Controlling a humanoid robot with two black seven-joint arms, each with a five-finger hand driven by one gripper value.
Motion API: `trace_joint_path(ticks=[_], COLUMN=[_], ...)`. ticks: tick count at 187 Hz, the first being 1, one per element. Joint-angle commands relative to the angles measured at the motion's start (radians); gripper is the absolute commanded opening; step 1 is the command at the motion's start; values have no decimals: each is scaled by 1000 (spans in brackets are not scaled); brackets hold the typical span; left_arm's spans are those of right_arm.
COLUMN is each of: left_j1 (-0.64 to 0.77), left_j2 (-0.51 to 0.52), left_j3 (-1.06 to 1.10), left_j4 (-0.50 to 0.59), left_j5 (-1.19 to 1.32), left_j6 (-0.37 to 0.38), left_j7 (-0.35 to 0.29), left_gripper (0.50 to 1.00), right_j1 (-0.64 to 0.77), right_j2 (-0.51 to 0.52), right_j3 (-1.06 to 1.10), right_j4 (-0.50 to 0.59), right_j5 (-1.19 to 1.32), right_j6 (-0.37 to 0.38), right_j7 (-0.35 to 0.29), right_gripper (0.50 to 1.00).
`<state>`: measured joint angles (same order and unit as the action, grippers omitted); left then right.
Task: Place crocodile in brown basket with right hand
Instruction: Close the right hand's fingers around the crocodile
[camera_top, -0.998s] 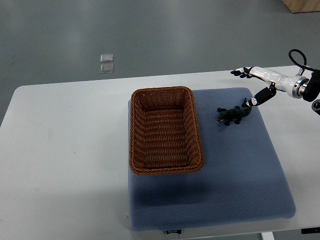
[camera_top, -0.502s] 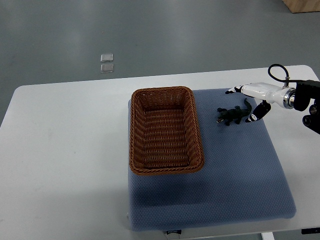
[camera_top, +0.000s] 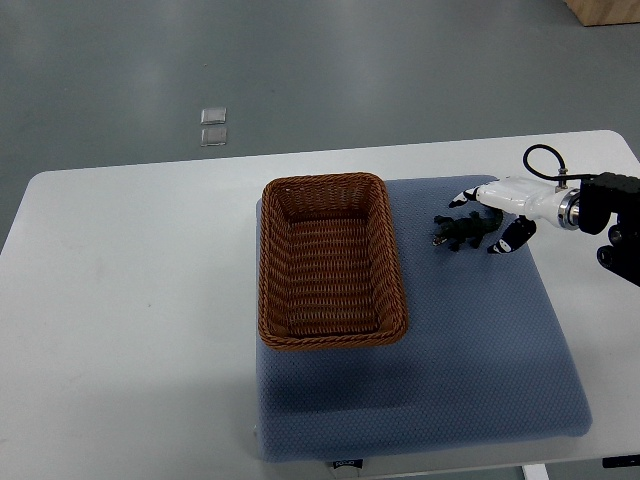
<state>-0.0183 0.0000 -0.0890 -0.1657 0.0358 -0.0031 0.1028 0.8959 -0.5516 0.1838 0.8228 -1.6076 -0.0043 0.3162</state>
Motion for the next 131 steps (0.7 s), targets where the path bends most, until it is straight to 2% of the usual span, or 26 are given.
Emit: trace_joint_path(ticks=[1, 131], left_j1=[0, 0], left_j2=[0, 0], left_j3=[0, 0], left_j4=[0, 0], left_j5=[0, 0], left_j6=[0, 0], left_j7=[0, 0], left_gripper=[1000, 1000], right_j1=[0, 0], right_j2=[4, 27], right_j3=[-10, -23], right_j4=[-2, -16], right_j5=[0, -26], right_j6=[-16, -45], right_j7=[-2, -2], right_gripper=[829, 799])
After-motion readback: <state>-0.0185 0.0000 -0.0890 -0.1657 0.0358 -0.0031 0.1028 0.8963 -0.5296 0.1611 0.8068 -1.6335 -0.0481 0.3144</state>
